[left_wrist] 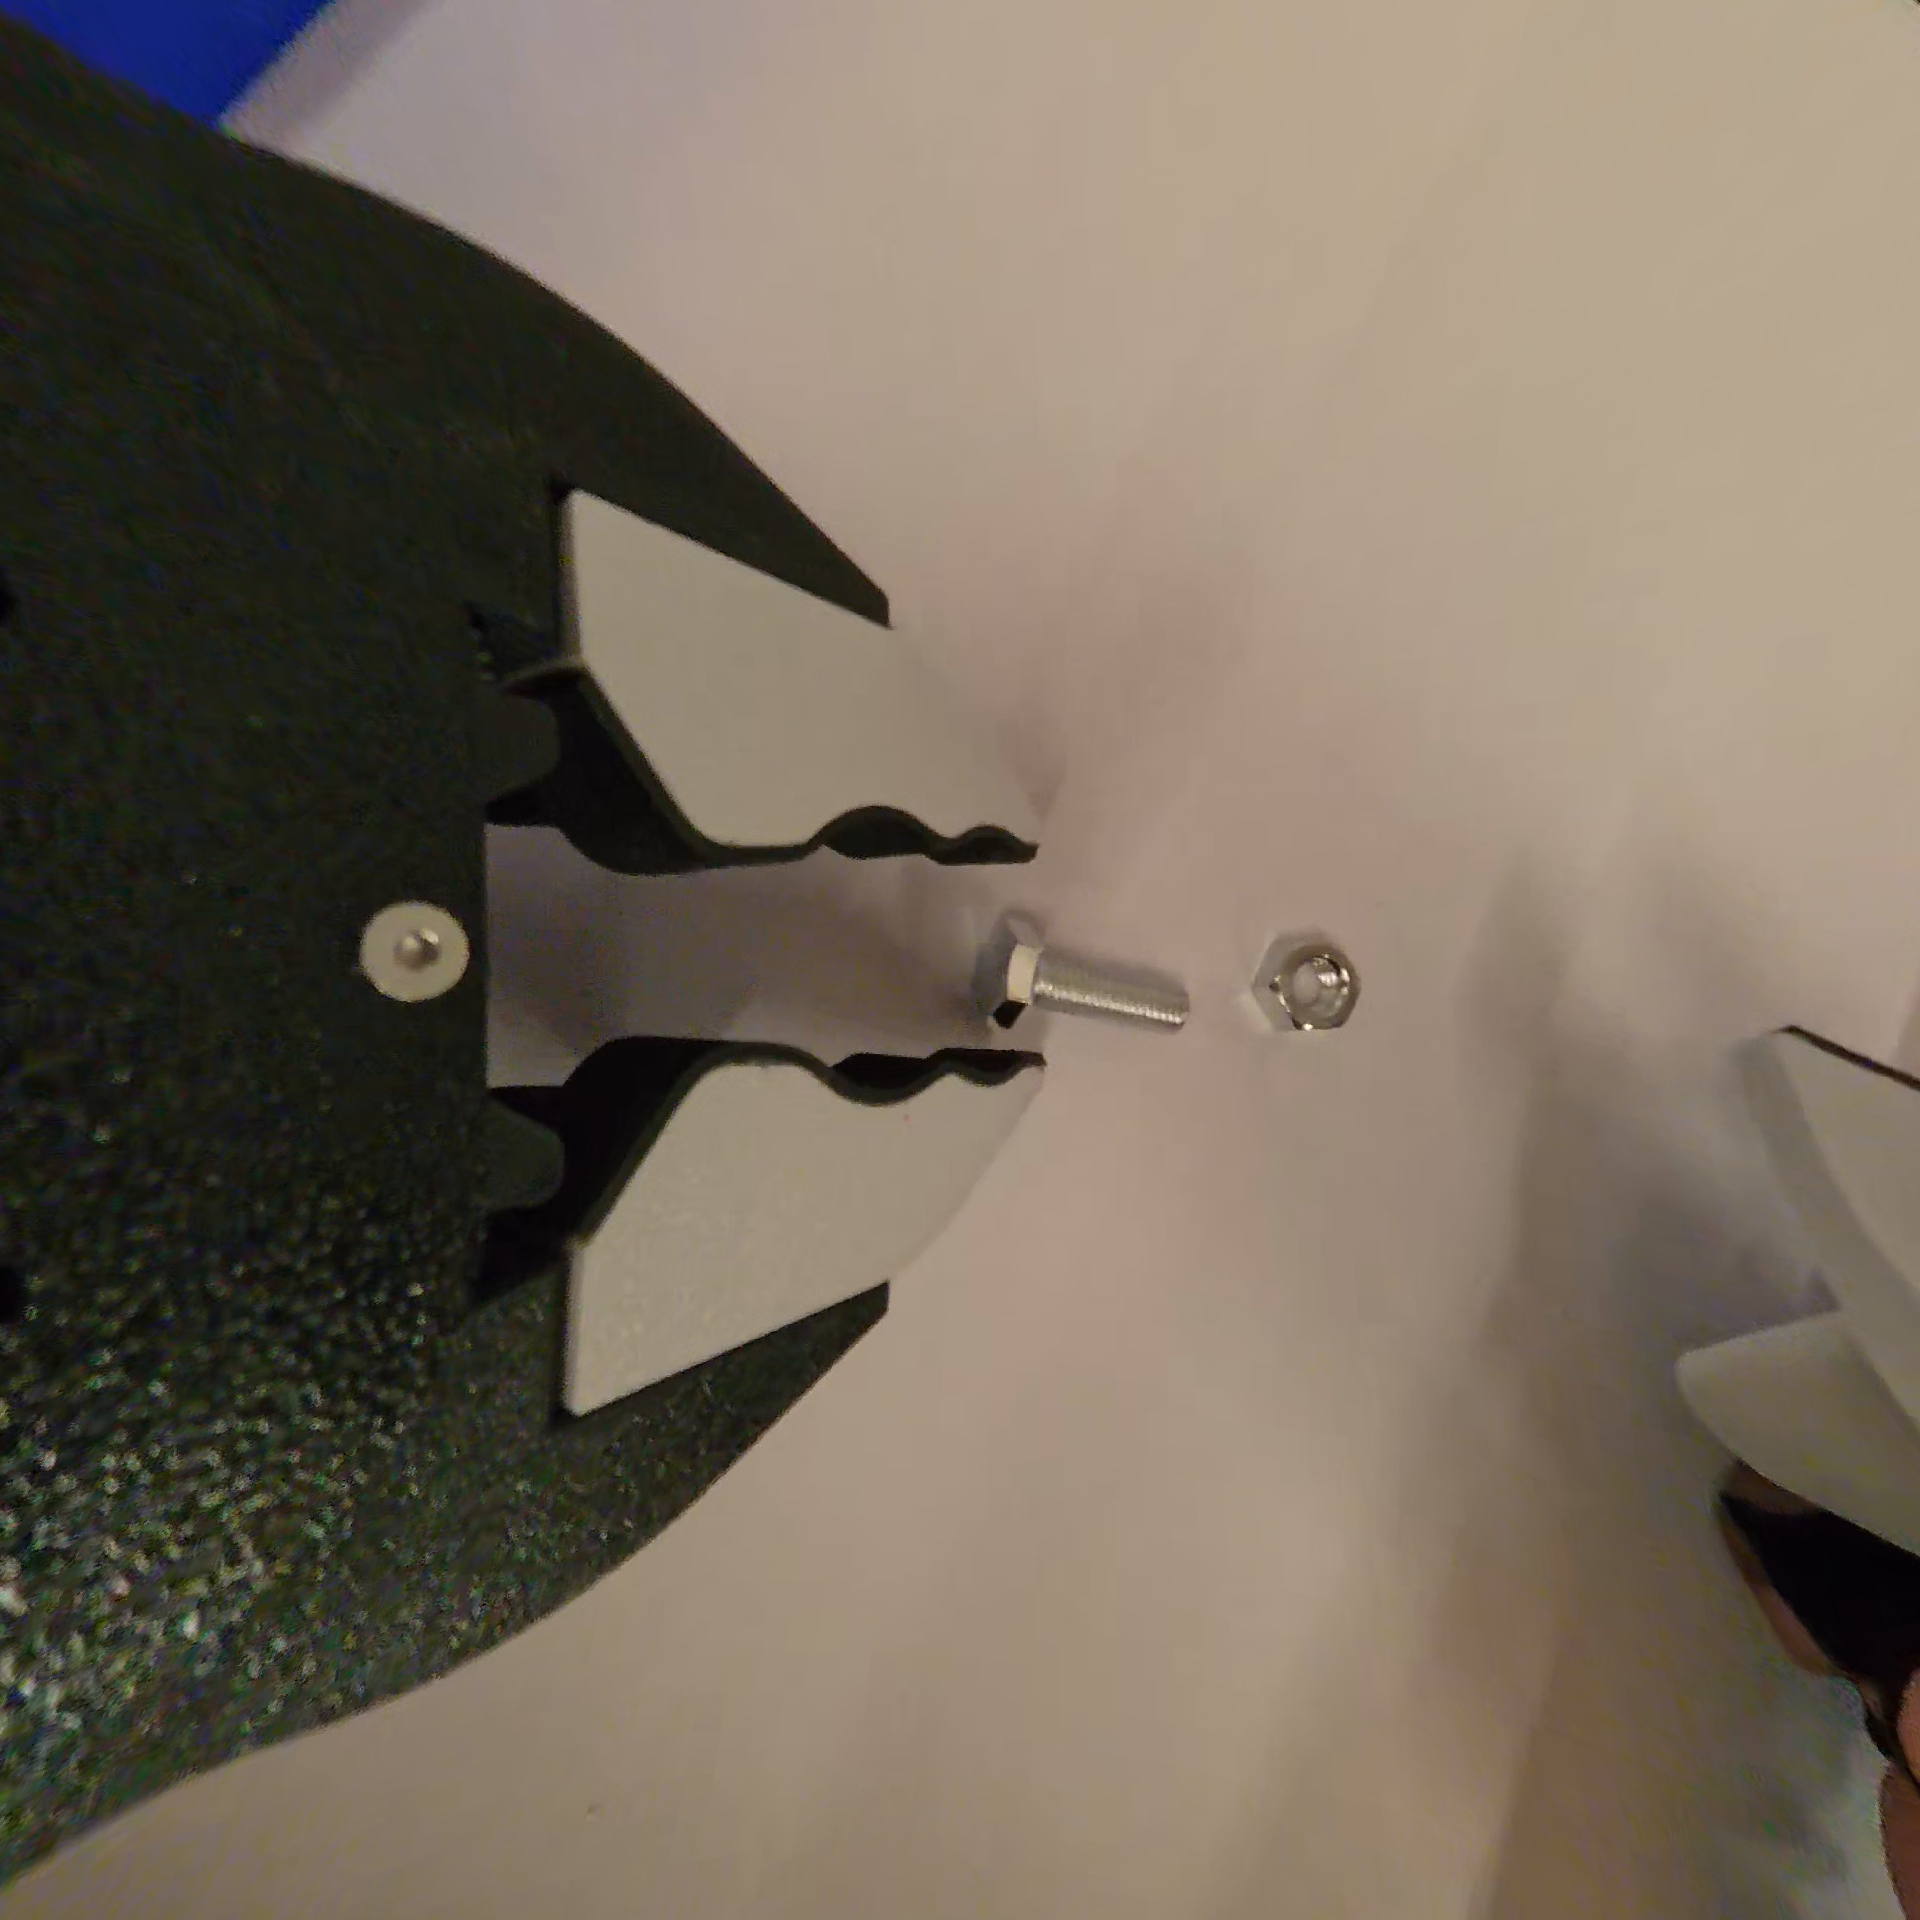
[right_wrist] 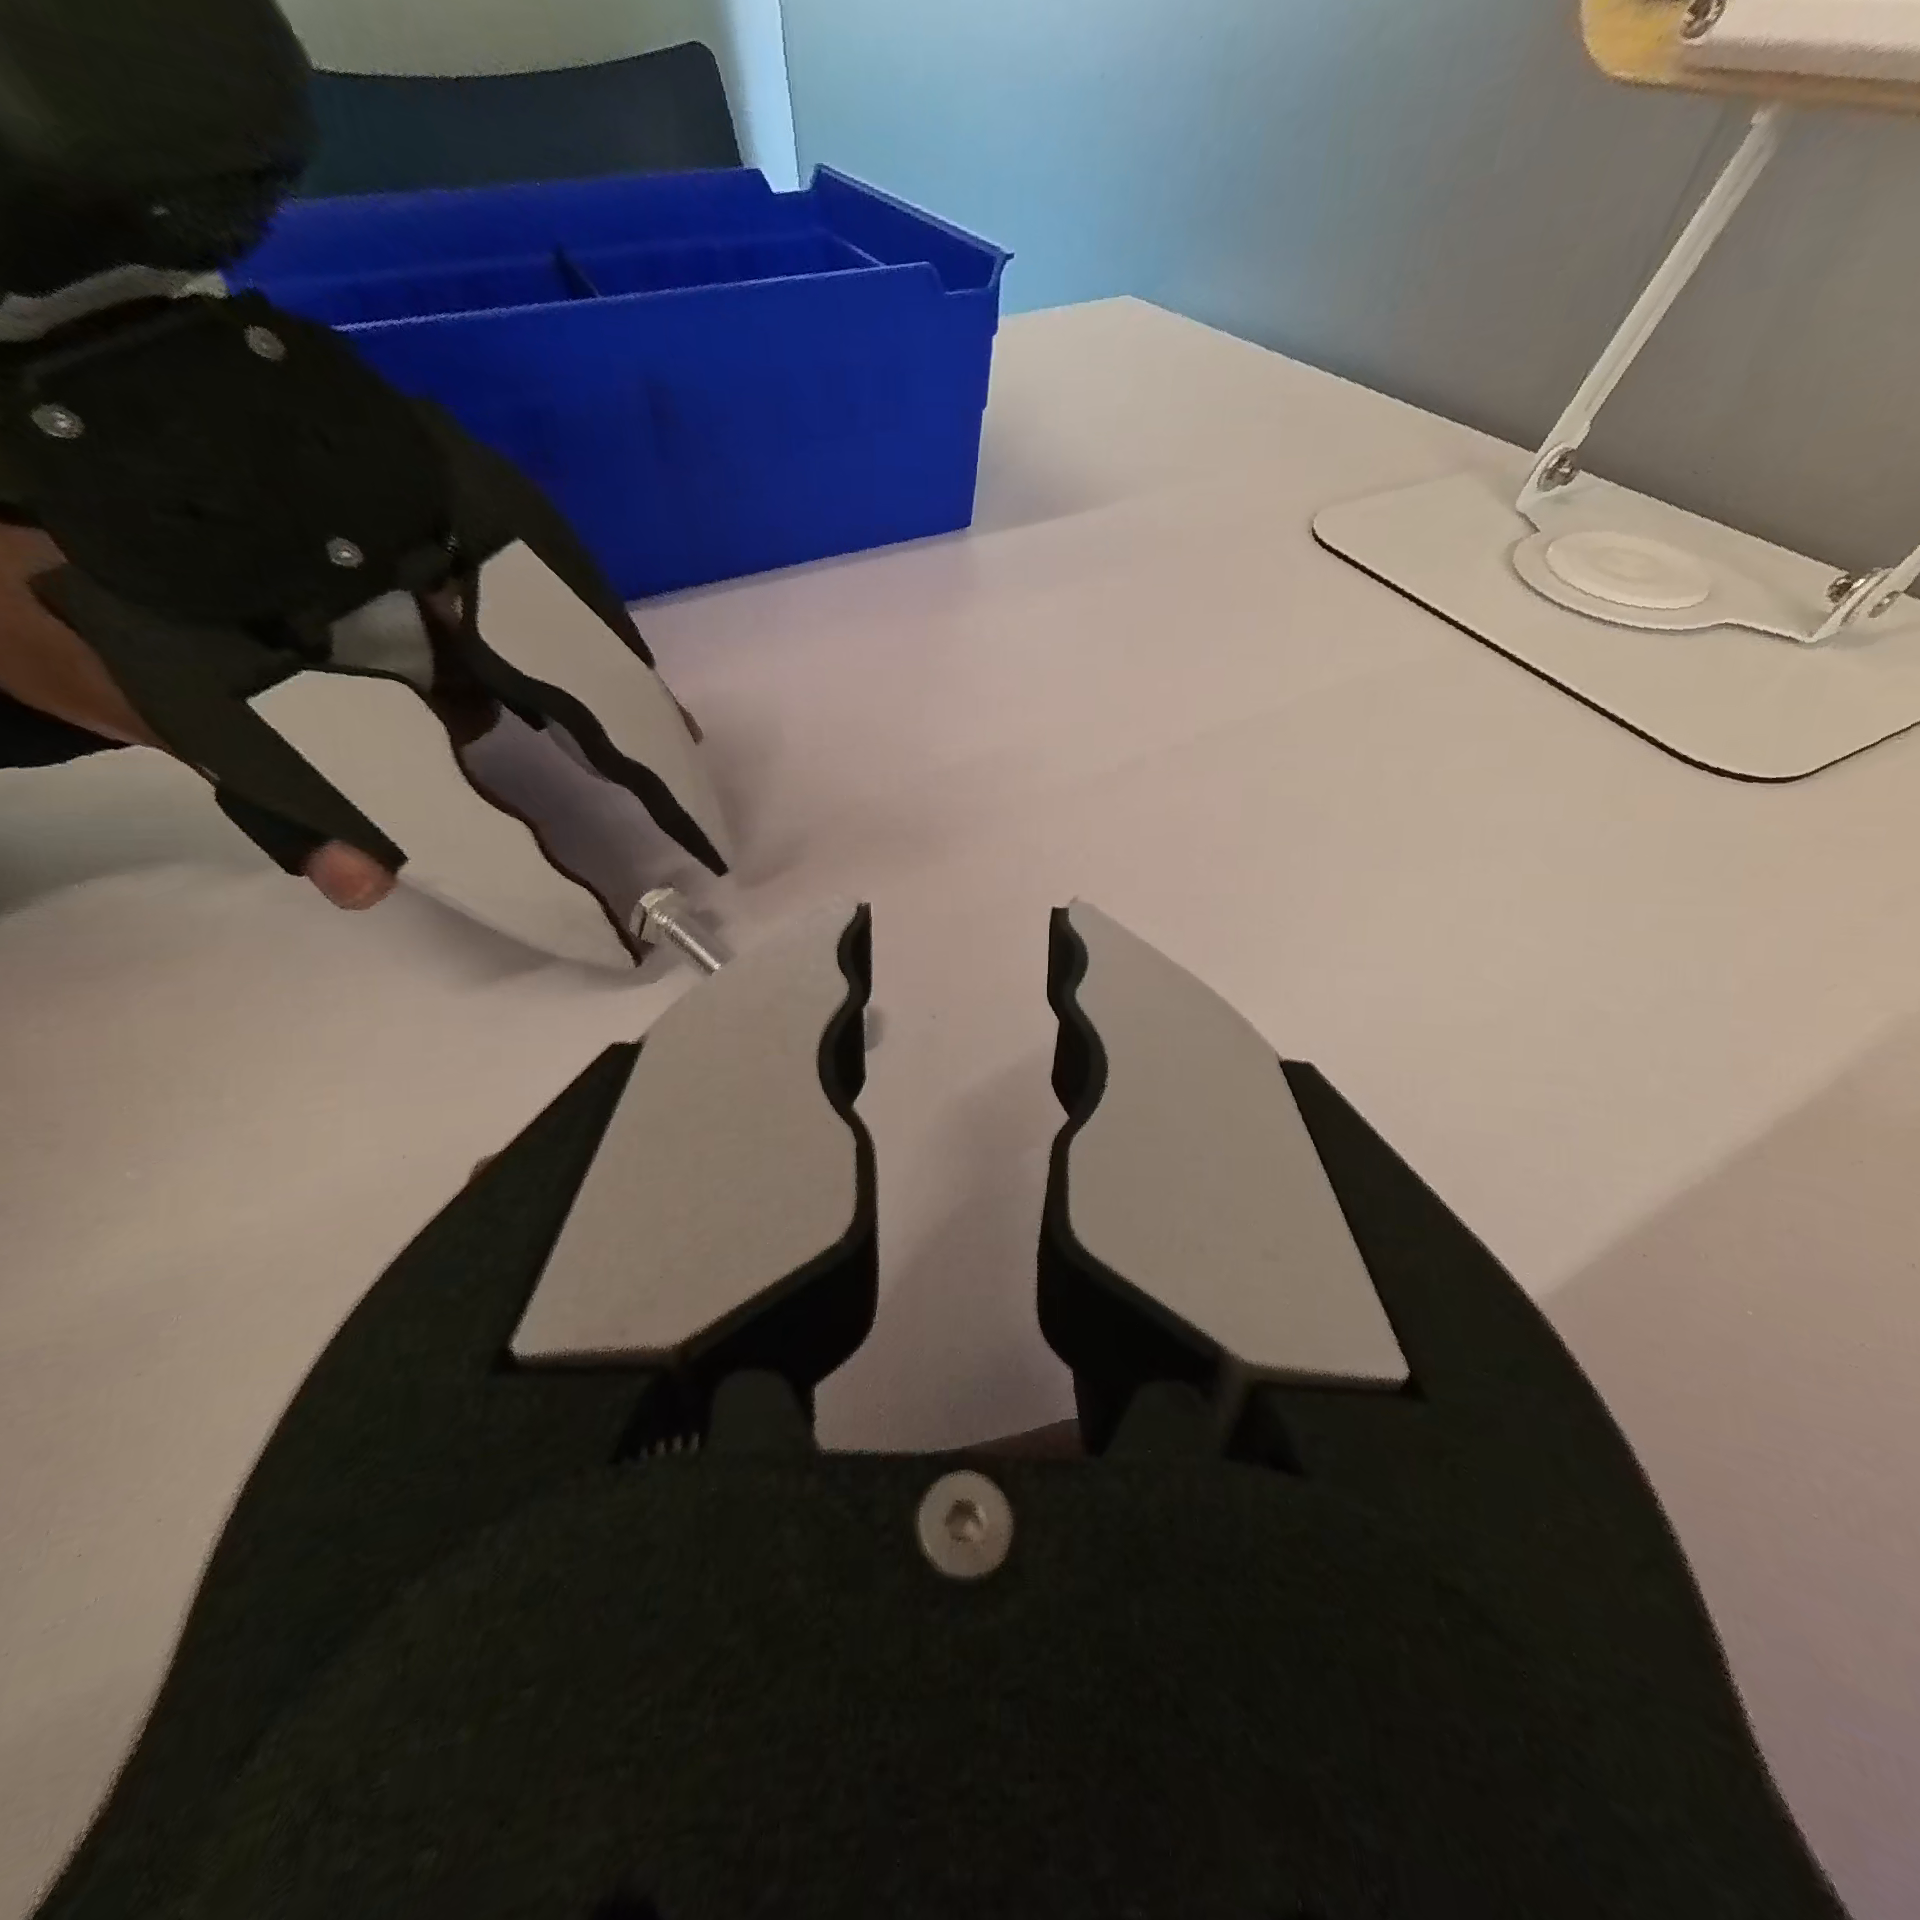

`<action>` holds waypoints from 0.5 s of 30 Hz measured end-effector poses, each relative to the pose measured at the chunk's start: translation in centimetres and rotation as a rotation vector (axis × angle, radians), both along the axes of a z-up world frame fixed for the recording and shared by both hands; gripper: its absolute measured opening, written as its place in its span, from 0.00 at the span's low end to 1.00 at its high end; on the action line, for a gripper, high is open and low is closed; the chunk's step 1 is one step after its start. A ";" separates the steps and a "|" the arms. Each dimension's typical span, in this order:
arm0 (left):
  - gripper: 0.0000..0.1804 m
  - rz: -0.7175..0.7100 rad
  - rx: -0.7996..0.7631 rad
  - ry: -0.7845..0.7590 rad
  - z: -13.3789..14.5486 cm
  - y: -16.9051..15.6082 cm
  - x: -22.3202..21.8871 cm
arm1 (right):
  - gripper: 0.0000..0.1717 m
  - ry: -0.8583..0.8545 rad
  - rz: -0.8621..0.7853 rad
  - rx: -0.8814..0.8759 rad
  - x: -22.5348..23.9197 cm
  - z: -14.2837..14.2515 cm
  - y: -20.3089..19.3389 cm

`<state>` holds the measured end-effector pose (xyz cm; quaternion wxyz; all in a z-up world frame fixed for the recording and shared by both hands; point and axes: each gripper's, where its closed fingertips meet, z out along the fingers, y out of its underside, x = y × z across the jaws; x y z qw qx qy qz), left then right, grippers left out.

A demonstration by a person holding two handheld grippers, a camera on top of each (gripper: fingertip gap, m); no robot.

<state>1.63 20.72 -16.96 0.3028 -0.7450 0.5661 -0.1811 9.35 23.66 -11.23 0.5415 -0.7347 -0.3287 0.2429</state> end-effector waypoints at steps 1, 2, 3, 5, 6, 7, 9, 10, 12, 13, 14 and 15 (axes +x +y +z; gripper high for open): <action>0.18 -0.009 -0.009 -0.001 -0.2 -0.2 0.2 | 0.19 -0.004 0.003 0.002 -0.1 0.0 0.0; 0.17 -0.018 -0.017 0.003 -0.3 -0.2 0.3 | 0.19 -0.007 0.005 0.003 -0.1 0.0 -0.1; 0.17 -0.024 -0.022 0.007 -0.5 -0.2 0.3 | 0.19 -0.011 0.009 0.004 -0.2 -0.1 -0.1; 0.16 -0.027 -0.037 0.000 -0.5 -0.3 0.5 | 0.19 -0.017 0.015 0.006 -0.3 -0.1 -0.2; 0.16 -0.029 -0.043 -0.001 -0.6 -0.3 0.5 | 0.19 -0.019 0.017 0.007 -0.3 -0.1 -0.2; 0.16 -0.030 -0.044 -0.001 -0.6 -0.3 0.5 | 0.19 -0.020 0.019 0.007 -0.4 -0.1 -0.2; 0.16 -0.027 -0.039 0.004 -0.5 -0.1 0.5 | 0.19 -0.020 0.021 0.005 -0.4 -0.2 -0.2; 0.17 -0.026 -0.035 -0.002 -0.3 0.1 0.6 | 0.19 -0.017 0.022 0.003 -0.4 -0.2 -0.2; 0.18 -0.030 -0.034 -0.051 0.9 0.0 1.0 | 0.19 -0.008 0.021 -0.003 -0.3 -0.1 -0.1; 0.18 -0.033 -0.037 -0.085 1.7 0.1 1.4 | 0.19 -0.002 0.020 -0.008 -0.2 -0.1 -0.1; 0.18 -0.037 -0.042 -0.114 2.5 0.3 1.9 | 0.19 0.006 0.019 -0.013 -0.1 -0.1 -0.1; 0.18 -0.043 -0.052 -0.134 3.1 0.4 2.3 | 0.19 0.014 0.017 -0.019 -0.1 0.0 0.0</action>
